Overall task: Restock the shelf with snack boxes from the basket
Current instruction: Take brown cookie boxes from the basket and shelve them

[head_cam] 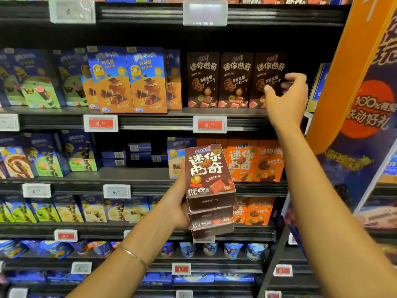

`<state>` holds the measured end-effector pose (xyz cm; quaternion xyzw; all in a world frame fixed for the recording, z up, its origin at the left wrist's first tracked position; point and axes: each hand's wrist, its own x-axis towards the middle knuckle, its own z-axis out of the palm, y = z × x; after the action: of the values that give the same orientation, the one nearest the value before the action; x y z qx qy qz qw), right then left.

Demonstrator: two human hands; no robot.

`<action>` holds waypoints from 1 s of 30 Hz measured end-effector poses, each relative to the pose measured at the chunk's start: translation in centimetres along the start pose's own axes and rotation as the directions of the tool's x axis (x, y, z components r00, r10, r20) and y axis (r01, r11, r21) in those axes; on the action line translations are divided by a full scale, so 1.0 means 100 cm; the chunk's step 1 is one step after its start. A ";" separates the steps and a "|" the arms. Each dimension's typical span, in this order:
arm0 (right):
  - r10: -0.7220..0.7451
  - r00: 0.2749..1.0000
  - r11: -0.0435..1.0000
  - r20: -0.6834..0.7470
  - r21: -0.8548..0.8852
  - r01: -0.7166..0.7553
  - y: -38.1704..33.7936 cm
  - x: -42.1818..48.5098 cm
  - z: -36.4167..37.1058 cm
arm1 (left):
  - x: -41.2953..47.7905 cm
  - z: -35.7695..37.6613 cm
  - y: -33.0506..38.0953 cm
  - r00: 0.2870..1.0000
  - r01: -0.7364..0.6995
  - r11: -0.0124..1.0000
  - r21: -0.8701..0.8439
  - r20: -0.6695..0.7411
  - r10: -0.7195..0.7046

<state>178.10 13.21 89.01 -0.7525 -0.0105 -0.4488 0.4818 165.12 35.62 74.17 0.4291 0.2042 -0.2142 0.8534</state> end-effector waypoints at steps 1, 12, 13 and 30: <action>-0.032 0.999 0.993 -0.004 0.118 0.032 -0.007 -0.023 -0.004 | 0.001 -0.001 -0.001 1.000 -0.003 1.000 0.003 -0.010 0.003; 0.231 0.517 0.921 0.824 -0.014 -0.389 -0.003 -0.170 -0.014 | 0.005 -0.017 -0.010 0.982 -0.166 0.986 0.000 -0.090 0.166; 0.221 0.488 0.908 0.844 0.005 -0.419 -0.001 -0.174 -0.015 | 0.004 -0.017 -0.011 0.976 -0.195 0.981 0.016 -0.099 0.196; 0.002 0.802 0.878 0.597 0.383 -0.287 -0.069 -0.093 -0.015 | -0.015 -0.037 -0.004 0.931 -0.327 0.940 0.094 -0.137 0.337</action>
<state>168.44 19.67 87.76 -0.7170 -0.2023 -0.1437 0.6514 163.12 38.73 72.69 0.5019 0.1852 -0.0408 0.8439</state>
